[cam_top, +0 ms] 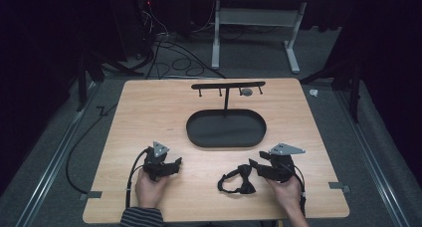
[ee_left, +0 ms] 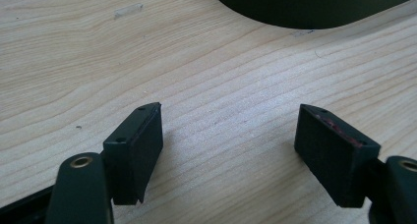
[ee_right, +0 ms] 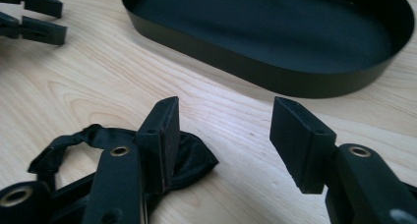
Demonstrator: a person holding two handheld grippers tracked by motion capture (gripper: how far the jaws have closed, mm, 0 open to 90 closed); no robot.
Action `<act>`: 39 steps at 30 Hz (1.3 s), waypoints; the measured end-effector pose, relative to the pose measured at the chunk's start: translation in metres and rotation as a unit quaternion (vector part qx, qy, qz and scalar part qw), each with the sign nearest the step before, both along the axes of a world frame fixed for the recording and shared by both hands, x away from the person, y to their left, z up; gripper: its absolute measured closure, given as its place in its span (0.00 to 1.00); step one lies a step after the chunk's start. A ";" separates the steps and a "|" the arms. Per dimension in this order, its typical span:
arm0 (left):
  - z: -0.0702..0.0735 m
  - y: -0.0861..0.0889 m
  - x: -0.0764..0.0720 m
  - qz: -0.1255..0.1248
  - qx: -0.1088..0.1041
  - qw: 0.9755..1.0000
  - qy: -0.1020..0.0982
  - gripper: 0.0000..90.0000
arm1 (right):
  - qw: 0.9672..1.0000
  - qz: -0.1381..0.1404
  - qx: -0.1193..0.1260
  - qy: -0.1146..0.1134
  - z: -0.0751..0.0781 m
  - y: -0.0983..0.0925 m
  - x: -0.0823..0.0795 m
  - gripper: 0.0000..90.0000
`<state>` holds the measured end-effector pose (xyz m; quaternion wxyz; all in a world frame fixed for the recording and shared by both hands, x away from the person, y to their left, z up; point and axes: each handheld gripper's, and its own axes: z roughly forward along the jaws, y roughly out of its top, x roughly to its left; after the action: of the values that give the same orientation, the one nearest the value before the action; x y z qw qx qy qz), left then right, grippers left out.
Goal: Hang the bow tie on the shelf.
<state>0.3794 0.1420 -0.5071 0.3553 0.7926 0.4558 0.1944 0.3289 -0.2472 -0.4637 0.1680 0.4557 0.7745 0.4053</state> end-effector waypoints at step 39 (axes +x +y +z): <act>0.000 0.000 0.000 0.000 0.000 1.000 -0.001 0.30 | 0.991 0.128 -0.007 0.021 -0.005 0.064 -0.007 0.63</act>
<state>0.3794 0.1419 -0.5071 0.3556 0.7924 0.4557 0.1948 0.3222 -0.1834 -0.4685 0.1016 0.3598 0.8326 0.4086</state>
